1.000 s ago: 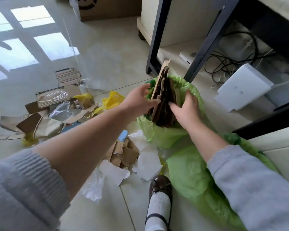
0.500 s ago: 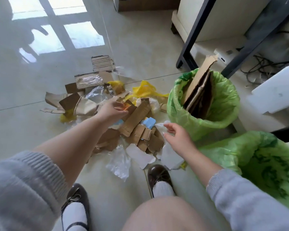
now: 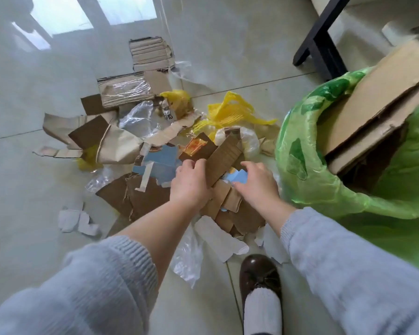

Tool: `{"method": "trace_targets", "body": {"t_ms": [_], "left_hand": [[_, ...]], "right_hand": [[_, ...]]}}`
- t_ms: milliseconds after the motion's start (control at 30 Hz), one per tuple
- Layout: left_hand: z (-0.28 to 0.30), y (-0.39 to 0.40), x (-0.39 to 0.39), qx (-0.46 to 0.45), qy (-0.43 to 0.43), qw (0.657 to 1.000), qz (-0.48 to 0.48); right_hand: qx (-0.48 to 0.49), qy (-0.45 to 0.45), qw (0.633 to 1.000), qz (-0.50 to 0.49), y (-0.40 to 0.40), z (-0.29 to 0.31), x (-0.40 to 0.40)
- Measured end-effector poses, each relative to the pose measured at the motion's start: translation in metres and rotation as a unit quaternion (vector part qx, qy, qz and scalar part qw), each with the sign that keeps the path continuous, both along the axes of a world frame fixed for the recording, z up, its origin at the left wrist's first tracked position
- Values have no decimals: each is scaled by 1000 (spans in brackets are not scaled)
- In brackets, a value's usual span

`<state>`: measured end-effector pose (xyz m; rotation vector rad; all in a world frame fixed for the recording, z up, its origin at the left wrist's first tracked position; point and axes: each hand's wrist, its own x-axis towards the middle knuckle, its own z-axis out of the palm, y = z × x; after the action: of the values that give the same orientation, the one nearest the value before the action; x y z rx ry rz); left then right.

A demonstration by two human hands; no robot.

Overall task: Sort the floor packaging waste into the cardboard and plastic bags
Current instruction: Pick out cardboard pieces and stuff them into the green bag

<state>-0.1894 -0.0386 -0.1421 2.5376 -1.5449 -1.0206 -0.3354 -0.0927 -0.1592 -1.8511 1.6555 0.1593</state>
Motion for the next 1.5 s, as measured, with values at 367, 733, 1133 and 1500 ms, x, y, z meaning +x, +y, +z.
{"method": "trace_targets", "body": {"t_ms": [367, 733, 1133, 1500], "left_hand": [[-1, -7, 11, -51, 38, 997, 34], [86, -20, 105, -23, 33, 999, -17], [47, 6, 108, -63, -128, 975, -171], [95, 0, 132, 23, 29, 999, -5]], "right_hand": [[70, -113, 979, -155, -7, -9, 6], [84, -102, 989, -71, 11, 9, 19], [72, -3, 997, 24, 32, -15, 33], [133, -198, 971, 13, -27, 15, 19]]}}
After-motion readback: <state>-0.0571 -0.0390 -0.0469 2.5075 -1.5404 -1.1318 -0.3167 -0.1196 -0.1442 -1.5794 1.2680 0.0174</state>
